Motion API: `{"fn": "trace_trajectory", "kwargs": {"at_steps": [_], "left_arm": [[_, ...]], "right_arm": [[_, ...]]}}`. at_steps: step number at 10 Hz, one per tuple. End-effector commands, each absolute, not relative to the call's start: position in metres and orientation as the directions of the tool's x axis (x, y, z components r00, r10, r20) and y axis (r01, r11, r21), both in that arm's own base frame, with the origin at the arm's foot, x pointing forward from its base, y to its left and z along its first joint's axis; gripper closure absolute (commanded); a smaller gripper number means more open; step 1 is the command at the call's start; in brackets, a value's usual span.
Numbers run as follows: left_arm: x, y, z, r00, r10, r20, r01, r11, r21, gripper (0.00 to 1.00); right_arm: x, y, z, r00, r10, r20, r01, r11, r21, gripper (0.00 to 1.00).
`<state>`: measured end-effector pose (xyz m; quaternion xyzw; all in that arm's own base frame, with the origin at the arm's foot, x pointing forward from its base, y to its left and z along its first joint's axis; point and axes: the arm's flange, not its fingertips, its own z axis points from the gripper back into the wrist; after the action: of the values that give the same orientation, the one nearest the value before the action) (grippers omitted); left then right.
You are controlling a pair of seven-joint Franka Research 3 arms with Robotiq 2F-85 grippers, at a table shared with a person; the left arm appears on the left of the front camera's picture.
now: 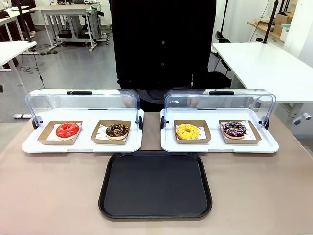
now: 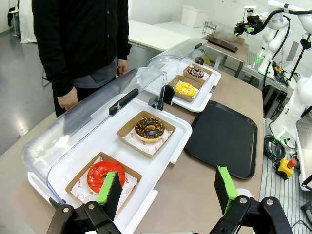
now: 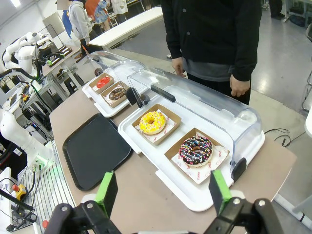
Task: Move the fourth donut from the left to the tray.
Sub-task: Pick up the Paper togo box containing the Donut indicated by the person and place it on the Handle tray.
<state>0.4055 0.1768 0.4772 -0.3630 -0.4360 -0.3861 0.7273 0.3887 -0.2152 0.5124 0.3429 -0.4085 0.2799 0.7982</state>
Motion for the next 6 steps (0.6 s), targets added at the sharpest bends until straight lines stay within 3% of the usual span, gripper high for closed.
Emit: {"fn": "trace_trajectory", "kwargs": {"at_steps": [1,6], "left_arm": [[0.4056,0.1783,0.4795,0.327,-0.245,0.913,0.881,0.429,-0.2,0.0],[0.4056,0.1783,0.4795,0.327,-0.245,0.913,0.881,0.429,-0.2,0.0]], "right_arm": [[0.3911,-0.2147,0.5127,0.475,0.159,0.866,-0.742,0.601,0.297,0.0],[0.3911,-0.2147,0.5127,0.475,0.159,0.866,-0.742,0.601,0.297,0.0]]}}
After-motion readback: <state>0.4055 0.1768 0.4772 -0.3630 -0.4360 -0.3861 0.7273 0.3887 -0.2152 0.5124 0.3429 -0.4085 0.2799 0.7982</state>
